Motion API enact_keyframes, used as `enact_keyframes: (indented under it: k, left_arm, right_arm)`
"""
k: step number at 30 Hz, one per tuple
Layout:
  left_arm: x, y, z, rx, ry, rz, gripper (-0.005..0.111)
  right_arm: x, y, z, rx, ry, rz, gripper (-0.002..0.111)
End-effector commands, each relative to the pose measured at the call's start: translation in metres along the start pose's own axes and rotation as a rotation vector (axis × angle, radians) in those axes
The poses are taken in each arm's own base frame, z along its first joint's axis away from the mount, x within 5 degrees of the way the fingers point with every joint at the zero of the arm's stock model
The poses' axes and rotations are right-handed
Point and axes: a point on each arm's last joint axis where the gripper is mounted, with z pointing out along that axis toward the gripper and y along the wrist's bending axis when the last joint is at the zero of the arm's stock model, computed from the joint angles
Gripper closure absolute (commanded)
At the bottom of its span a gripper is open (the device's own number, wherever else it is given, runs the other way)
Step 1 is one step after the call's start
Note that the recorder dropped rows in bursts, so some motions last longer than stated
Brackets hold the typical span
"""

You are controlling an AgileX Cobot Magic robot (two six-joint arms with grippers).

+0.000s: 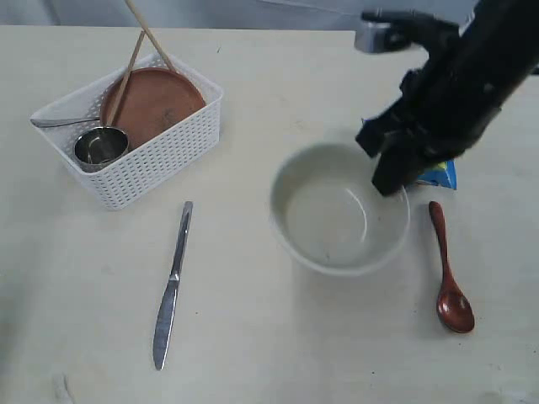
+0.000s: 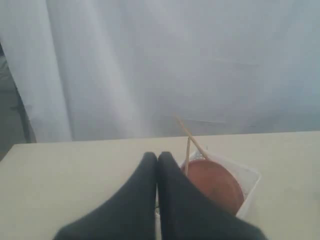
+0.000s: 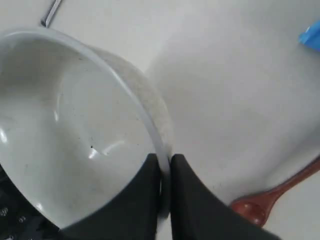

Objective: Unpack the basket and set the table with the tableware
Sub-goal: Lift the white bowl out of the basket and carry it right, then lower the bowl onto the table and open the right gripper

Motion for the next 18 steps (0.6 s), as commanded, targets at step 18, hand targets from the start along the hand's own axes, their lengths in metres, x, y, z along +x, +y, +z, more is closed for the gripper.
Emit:
enact_keyframes:
  k: [18]
  left_arm:
    - [0.002, -0.004, 0.0, 0.046, 0.009, -0.076, 0.107]
  right_arm:
    - [0.023, -0.007, 0.073, 0.04, 0.137, -0.022, 0.109]
